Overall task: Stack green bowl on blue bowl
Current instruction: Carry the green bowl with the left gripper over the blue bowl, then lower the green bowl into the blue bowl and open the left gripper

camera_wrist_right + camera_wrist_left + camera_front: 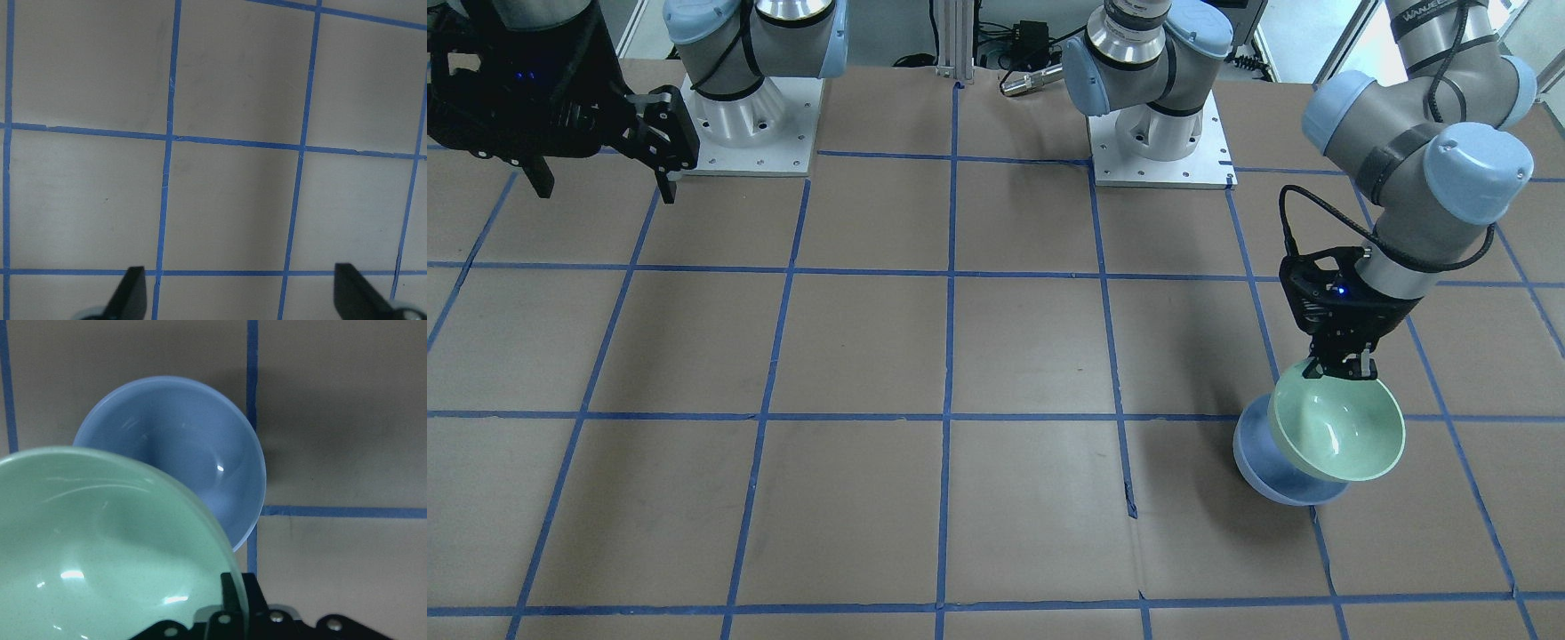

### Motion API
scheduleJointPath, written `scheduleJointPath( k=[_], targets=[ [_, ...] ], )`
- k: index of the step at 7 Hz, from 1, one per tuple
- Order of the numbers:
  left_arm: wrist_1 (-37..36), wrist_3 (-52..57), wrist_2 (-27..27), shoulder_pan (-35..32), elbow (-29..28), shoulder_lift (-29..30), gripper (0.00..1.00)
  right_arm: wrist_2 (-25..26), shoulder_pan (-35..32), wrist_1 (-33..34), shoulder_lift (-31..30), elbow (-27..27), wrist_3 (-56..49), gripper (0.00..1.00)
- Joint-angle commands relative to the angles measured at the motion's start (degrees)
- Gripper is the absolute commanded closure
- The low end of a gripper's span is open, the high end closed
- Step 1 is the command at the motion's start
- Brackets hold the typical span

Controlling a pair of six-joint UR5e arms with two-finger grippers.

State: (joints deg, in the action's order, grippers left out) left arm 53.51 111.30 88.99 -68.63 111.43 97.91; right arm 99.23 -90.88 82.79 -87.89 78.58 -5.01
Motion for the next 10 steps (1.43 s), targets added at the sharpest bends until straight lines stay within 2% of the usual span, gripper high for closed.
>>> scheduleJointPath(
  k=[1,2,3,5,7,8,10],
  targets=[
    [-0.60,-0.73,-0.48,-0.19,0.36,1.05,1.00,0.00,0.00,0.00,0.00,0.00,0.00,0.00],
    [-0.60,-0.39,-0.40,-0.10,0.36,1.06,1.00,0.00,0.00,0.00,0.00,0.00,0.00,0.00],
    [-0.60,-0.64,-0.48,-0.10,0.36,1.14,0.76,0.00,0.00,0.00,0.00,0.00,0.00,0.00],
    [-0.60,-0.82,-0.14,-0.10,0.28,1.32,0.03,0.00,0.00,0.00,0.00,0.00,0.00,0.00],
    [-0.16,-2.21,-0.04,-0.19,-0.16,0.28,0.02,0.00,0.00,0.00,0.00,0.00,0.00,0.00],
    [0.62,-6.49,-0.39,-0.71,-0.77,-0.43,0.02,0.00,0.00,0.00,0.00,0.00,0.00,0.00],
    [6.05,-18.94,-3.46,-2.37,-6.98,-1.14,0.03,0.00,0.00,0.00,0.00,0.00,0.00,0.00]
  ],
)
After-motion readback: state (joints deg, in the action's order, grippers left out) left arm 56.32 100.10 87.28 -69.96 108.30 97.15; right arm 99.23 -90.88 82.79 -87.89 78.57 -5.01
